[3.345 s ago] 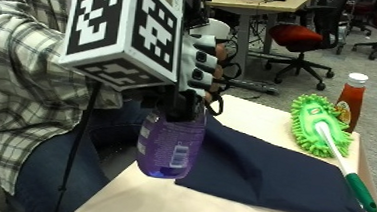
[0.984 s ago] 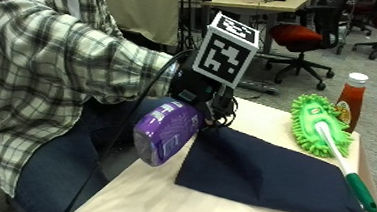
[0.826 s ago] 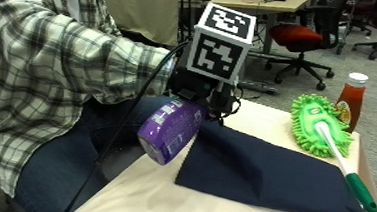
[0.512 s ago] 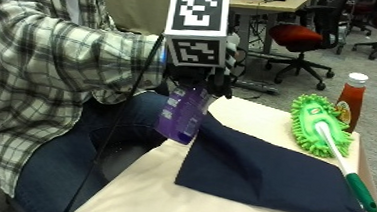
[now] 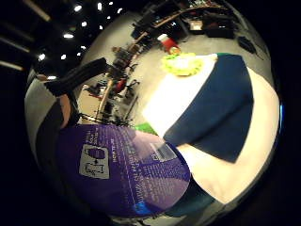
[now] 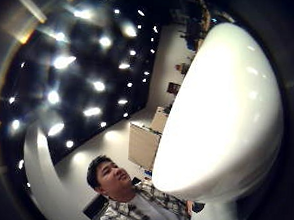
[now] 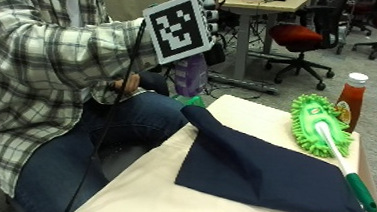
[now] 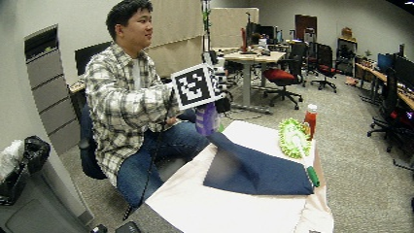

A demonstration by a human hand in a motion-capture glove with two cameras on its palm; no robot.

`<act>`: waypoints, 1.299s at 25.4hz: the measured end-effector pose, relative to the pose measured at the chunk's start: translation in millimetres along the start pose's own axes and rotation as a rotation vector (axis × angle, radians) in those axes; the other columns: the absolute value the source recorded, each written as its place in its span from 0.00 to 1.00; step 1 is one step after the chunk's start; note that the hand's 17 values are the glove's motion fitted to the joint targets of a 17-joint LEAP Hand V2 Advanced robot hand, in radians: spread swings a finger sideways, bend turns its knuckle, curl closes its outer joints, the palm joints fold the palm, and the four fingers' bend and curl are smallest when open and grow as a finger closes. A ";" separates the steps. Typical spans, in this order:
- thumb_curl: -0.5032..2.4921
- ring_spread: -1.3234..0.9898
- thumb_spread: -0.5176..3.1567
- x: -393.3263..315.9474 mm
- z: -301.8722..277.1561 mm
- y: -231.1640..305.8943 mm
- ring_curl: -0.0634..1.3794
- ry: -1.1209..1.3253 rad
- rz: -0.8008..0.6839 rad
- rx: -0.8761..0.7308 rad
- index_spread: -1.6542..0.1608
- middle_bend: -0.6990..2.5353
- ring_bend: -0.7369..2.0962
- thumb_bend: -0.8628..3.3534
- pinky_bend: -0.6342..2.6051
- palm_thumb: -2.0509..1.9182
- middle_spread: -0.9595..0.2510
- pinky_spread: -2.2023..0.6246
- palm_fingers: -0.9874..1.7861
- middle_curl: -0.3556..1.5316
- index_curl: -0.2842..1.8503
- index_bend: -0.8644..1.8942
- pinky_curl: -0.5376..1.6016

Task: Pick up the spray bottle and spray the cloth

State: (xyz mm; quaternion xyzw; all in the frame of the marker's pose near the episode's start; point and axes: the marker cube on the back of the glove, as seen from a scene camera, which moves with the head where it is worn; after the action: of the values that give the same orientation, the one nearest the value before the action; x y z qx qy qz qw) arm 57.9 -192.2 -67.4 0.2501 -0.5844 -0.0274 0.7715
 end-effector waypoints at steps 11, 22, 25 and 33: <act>0.43 0.49 0.17 10.9 37.1 -22.6 0.38 -0.169 -0.063 0.005 0.76 0.39 0.46 0.20 0.30 0.79 0.66 0.75 0.80 0.49 0.42 0.39 0.45; 0.43 0.49 0.18 85.4 72.1 -84.5 0.38 -0.047 -0.145 0.067 0.76 0.39 0.46 0.20 0.30 0.79 0.67 0.75 0.79 0.49 0.42 0.38 0.45; 0.43 0.50 0.18 120.6 77.3 -96.8 0.38 0.018 -0.112 0.071 0.76 0.38 0.45 0.20 0.29 0.79 0.67 0.75 0.78 0.49 0.42 0.38 0.45; 0.43 0.51 0.20 185.5 84.6 -117.9 0.38 -0.014 0.008 0.131 0.77 0.37 0.45 0.20 0.29 0.80 0.69 0.76 0.76 0.48 0.41 0.37 0.45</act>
State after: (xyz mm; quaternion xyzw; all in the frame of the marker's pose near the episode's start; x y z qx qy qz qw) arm 68.4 -387.2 64.3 0.2976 -0.5913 0.0122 0.7494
